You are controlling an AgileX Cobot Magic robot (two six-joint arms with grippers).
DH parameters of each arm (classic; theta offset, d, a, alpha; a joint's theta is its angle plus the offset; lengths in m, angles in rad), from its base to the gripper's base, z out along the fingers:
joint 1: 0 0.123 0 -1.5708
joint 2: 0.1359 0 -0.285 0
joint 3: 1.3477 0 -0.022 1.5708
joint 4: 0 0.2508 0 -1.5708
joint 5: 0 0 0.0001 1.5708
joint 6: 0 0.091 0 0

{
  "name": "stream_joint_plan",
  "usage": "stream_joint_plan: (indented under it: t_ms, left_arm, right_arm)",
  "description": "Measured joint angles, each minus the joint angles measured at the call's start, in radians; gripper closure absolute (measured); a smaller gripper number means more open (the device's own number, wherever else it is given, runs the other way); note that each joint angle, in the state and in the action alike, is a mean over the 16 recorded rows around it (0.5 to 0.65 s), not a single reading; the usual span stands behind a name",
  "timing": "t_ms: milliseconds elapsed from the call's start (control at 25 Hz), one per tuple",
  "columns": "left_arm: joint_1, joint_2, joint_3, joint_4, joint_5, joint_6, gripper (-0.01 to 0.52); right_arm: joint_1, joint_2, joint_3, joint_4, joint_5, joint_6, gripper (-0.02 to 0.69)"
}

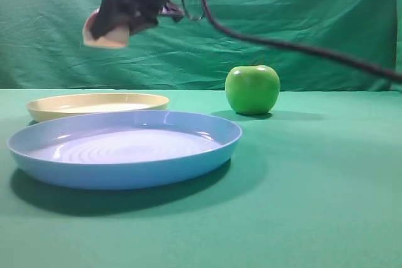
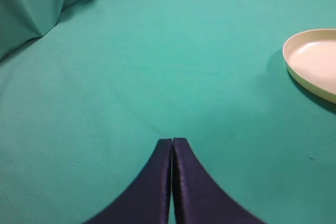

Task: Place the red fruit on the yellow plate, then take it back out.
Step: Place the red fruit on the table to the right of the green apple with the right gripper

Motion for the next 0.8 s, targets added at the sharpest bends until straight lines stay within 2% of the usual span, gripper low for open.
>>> stream_joint_plan:
  t_ms: [320, 800]
  left_arm:
    - [0.0, 0.0, 0.0, 0.0, 0.0, 0.0, 0.514]
    - [0.0, 0.0, 0.0, 0.0, 0.0, 0.0, 0.514]
  right_arm:
    - [-0.063, -0.321, 0.296, -0.194, 0.048, 0.206, 0.476]
    - [-0.246, -0.777, 0.953, -0.219, -0.149, 0.255, 0.476]
